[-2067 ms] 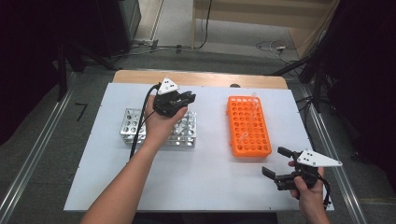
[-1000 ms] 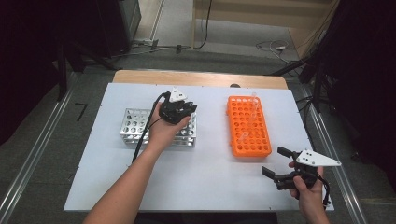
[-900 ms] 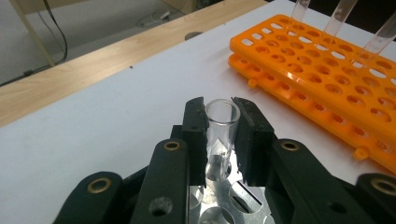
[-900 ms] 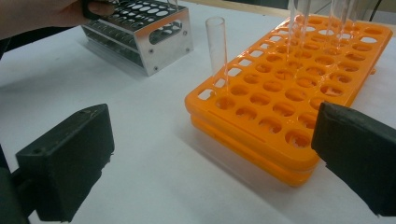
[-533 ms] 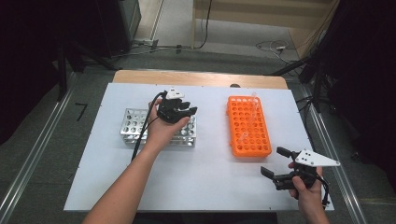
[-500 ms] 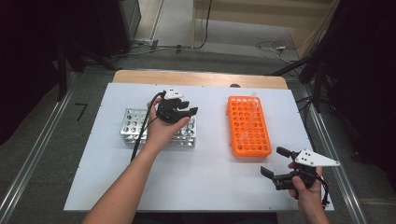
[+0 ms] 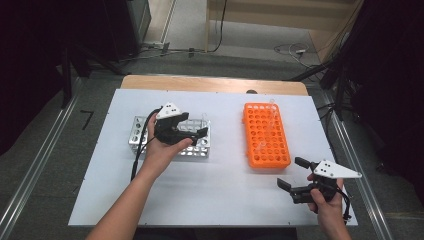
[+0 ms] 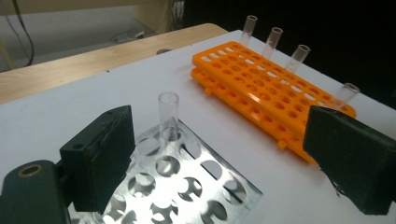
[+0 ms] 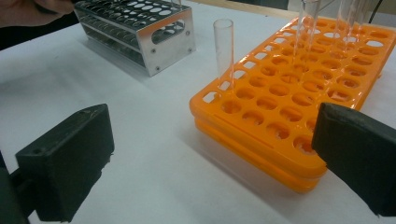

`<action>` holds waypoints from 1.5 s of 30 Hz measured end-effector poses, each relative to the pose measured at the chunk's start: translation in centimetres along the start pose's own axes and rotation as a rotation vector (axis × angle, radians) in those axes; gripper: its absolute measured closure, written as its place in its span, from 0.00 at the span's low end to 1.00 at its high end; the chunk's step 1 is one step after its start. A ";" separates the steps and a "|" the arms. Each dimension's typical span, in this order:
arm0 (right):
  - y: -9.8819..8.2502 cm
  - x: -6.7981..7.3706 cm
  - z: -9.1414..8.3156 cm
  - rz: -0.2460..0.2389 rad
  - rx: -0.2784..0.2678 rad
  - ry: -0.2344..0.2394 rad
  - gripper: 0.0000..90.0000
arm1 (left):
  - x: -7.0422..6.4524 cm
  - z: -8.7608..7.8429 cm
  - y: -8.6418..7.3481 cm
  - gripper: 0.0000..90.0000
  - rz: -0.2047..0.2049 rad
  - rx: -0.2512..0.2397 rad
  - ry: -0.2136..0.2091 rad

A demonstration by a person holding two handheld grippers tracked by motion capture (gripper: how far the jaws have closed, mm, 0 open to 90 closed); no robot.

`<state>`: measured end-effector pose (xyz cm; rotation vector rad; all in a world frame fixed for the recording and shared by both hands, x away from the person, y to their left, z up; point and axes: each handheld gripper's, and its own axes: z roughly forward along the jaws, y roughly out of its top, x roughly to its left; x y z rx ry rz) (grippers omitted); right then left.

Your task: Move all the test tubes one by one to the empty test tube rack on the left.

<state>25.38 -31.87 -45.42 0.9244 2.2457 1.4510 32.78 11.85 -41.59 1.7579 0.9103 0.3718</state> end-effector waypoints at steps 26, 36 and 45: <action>2.8 0.0 1.6 0.001 -0.005 -0.014 0.00 | -3.4 -7.0 -5.1 0.00 0.020 -0.065 0.002; 5.8 -0.8 3.4 -0.026 -0.024 -0.013 0.01 | -3.5 -6.8 -6.0 0.00 -0.005 -0.057 -0.007; 5.8 -1.4 5.1 0.010 -0.011 0.023 0.04 | -3.4 -6.8 -6.2 0.00 -0.011 -0.060 -0.010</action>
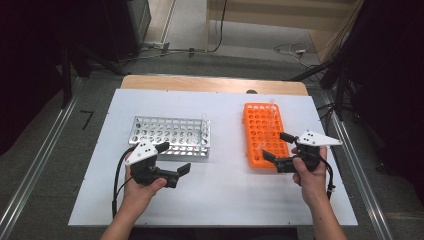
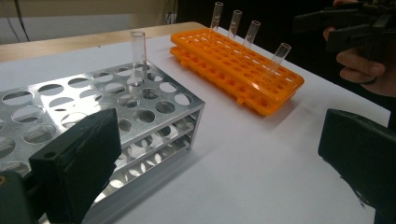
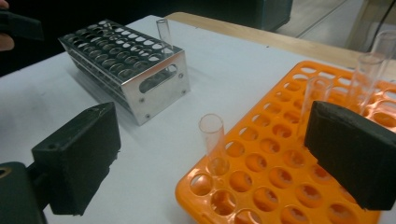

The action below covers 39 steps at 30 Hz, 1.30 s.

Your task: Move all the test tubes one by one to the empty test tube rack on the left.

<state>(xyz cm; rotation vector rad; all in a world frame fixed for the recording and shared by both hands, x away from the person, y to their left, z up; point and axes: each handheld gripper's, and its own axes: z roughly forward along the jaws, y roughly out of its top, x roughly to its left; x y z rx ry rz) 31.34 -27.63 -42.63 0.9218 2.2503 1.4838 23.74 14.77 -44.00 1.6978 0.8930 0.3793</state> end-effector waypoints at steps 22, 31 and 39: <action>-2.6 0.1 3.4 0.048 0.147 -0.011 0.65 | 0.0 0.1 -0.1 0.00 0.004 0.002 0.001; -3.1 0.8 4.4 0.004 0.168 -0.092 0.74 | -0.1 0.4 -0.2 0.00 0.007 0.017 0.001; -3.2 1.4 5.0 -0.017 0.143 -0.171 0.80 | -0.3 0.5 -0.2 0.00 0.011 0.019 -0.006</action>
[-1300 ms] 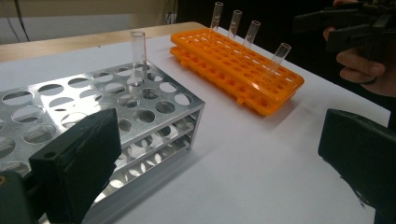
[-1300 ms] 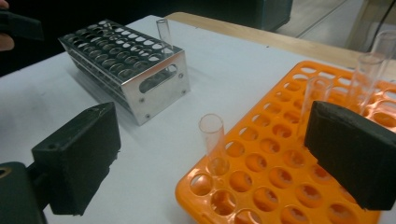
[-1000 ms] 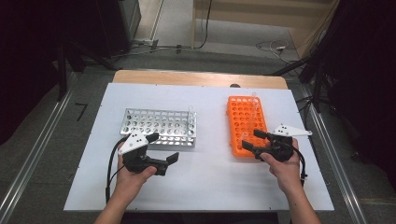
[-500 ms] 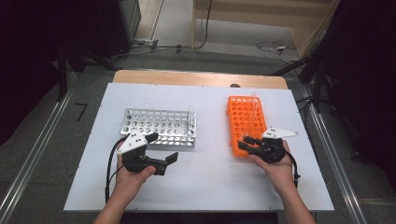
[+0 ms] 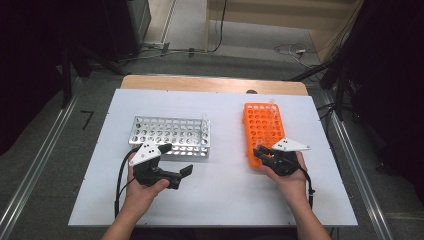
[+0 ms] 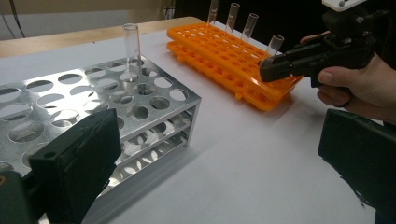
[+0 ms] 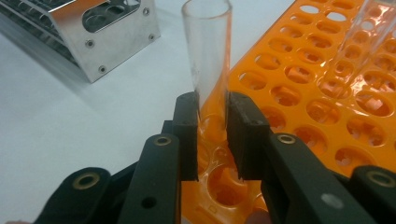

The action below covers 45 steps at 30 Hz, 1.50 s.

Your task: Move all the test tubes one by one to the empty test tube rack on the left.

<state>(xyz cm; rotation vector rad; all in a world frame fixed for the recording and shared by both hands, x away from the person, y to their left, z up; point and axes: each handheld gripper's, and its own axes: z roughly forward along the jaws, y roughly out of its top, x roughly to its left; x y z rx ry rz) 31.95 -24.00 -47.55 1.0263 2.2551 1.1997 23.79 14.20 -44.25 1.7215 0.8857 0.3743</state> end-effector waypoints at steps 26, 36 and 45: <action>1.7 -0.1 -3.6 0.022 -0.119 0.063 0.82 | -0.4 -0.2 0.3 0.00 0.012 -0.006 -0.012; 2.6 2.7 -3.6 -0.030 -0.103 0.149 0.82 | -0.8 -0.4 0.6 0.00 0.016 -0.021 -0.029; 3.0 5.7 -2.5 -0.084 -0.064 0.244 0.82 | -1.9 -0.2 1.1 0.00 0.033 -0.025 -0.053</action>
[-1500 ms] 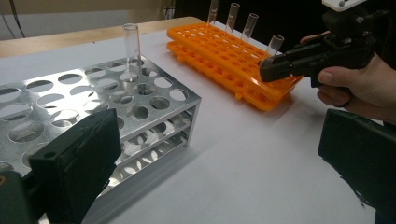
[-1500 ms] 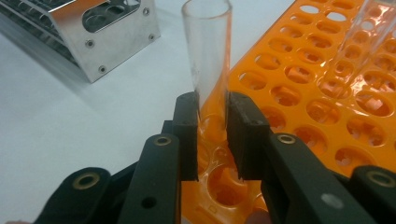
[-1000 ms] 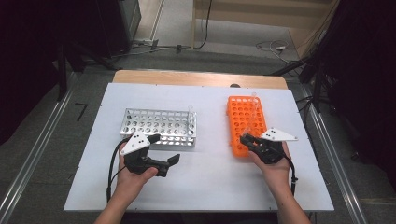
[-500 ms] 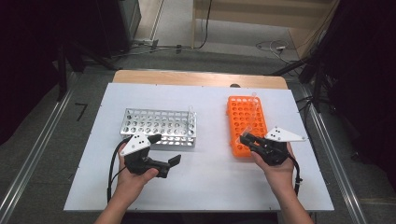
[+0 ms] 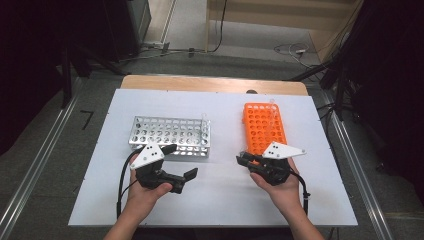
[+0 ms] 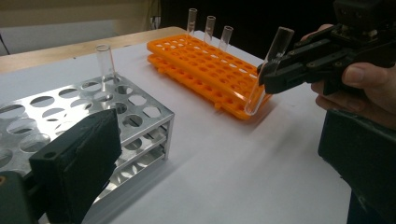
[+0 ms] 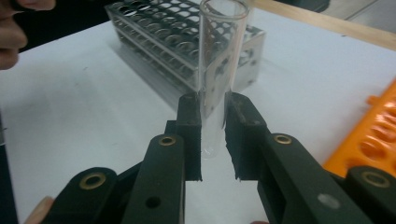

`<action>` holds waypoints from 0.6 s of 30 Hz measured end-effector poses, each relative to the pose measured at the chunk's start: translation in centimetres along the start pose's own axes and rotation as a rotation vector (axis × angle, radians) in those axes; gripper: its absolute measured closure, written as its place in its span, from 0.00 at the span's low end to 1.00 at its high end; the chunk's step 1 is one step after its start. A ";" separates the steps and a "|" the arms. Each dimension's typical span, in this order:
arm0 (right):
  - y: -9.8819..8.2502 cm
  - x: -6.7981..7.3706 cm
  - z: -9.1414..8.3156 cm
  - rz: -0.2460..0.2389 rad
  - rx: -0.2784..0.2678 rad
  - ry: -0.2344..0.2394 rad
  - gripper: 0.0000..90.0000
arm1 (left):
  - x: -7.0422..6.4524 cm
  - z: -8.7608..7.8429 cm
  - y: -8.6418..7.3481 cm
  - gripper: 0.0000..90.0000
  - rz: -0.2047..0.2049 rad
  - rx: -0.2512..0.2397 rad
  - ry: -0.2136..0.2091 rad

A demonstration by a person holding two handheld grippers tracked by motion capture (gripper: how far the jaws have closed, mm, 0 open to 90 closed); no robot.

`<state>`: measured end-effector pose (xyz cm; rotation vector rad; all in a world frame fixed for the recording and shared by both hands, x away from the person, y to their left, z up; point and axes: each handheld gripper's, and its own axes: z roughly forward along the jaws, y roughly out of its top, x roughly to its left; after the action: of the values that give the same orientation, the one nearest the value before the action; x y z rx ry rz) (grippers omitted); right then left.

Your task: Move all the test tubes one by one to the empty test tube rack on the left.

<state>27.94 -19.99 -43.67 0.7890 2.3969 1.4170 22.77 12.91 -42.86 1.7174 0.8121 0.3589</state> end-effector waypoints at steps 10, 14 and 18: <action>0.3 2.7 2.0 -0.052 0.045 0.072 0.82 | -0.9 0.5 0.2 0.00 0.006 0.011 -0.028; 0.4 3.6 2.6 -0.070 0.059 0.095 0.82 | -1.3 0.6 0.2 0.03 0.013 0.020 -0.058; 0.5 4.5 3.1 -0.086 0.068 0.115 0.82 | -2.1 1.0 0.3 0.13 0.031 0.032 -0.075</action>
<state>25.89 -14.97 -44.52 0.6271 2.5445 1.3895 22.00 10.70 -42.54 1.7643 0.7413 0.3021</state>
